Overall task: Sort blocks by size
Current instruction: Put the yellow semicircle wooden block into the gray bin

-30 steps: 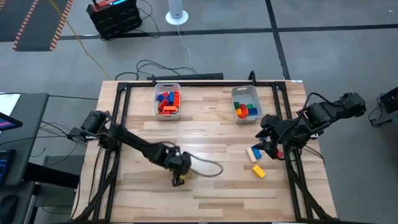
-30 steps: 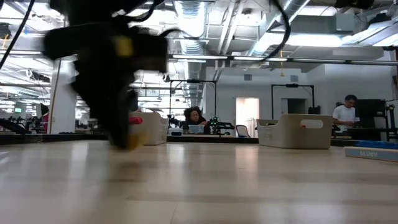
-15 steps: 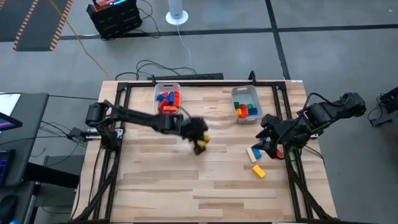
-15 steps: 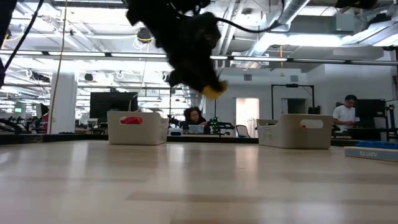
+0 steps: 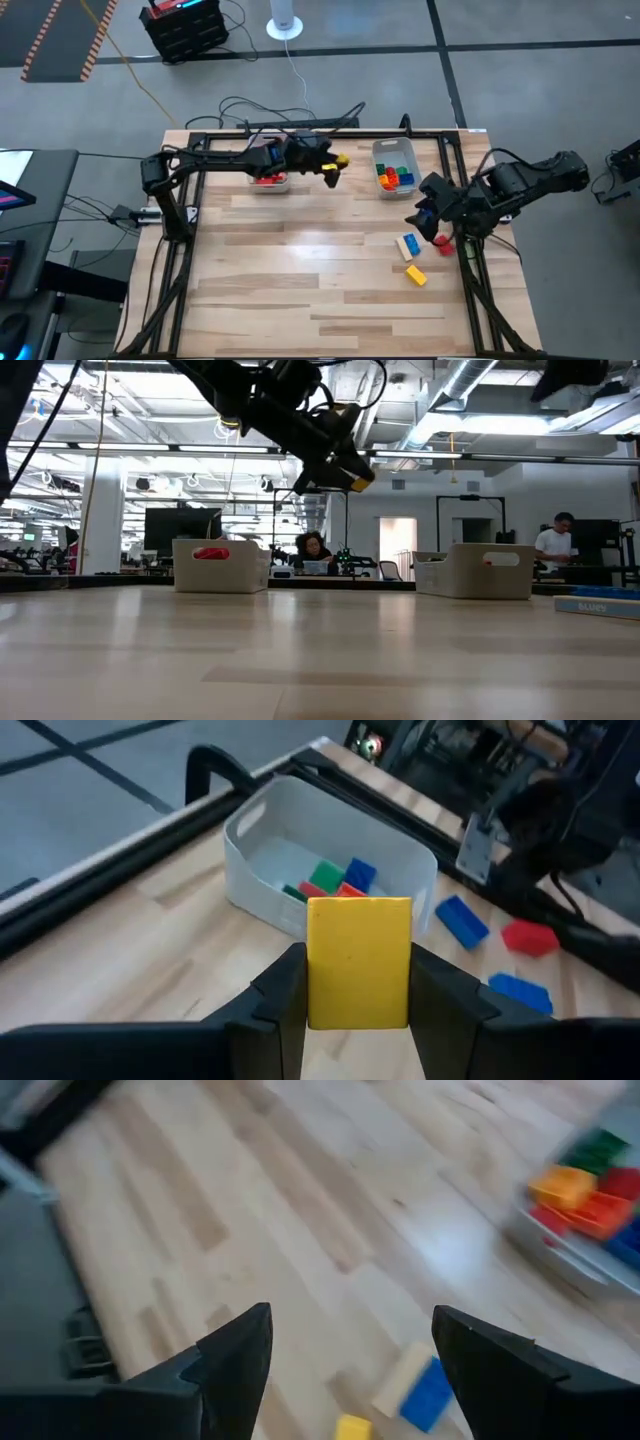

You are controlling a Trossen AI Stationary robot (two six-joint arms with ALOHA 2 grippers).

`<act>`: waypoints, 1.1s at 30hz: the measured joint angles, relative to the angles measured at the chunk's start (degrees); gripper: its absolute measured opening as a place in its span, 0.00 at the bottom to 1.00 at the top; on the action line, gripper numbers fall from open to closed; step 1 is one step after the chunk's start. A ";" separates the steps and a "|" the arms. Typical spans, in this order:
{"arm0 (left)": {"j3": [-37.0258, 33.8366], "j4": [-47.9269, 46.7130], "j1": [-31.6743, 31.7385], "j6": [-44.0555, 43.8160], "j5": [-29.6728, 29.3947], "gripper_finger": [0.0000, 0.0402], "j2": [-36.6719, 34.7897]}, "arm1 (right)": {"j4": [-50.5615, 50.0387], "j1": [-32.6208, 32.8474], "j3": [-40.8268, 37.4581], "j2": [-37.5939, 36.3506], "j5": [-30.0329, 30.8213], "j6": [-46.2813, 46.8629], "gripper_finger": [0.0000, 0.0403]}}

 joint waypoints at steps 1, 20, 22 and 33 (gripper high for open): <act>0.00 0.69 0.23 -0.13 0.00 0.31 0.01 | -1.15 -0.56 0.00 0.29 0.02 0.33 0.75; 38.03 -0.18 -2.09 -4.46 4.07 0.34 33.83 | -1.71 -1.36 0.00 1.42 -1.67 8.65 0.75; 43.39 -2.92 -2.45 -4.43 5.20 0.34 37.83 | -1.90 -0.32 0.00 1.61 -1.67 10.25 0.75; 53.68 -18.62 -2.38 -3.40 8.14 0.48 44.95 | -2.85 3.77 0.00 1.72 -1.68 15.18 0.75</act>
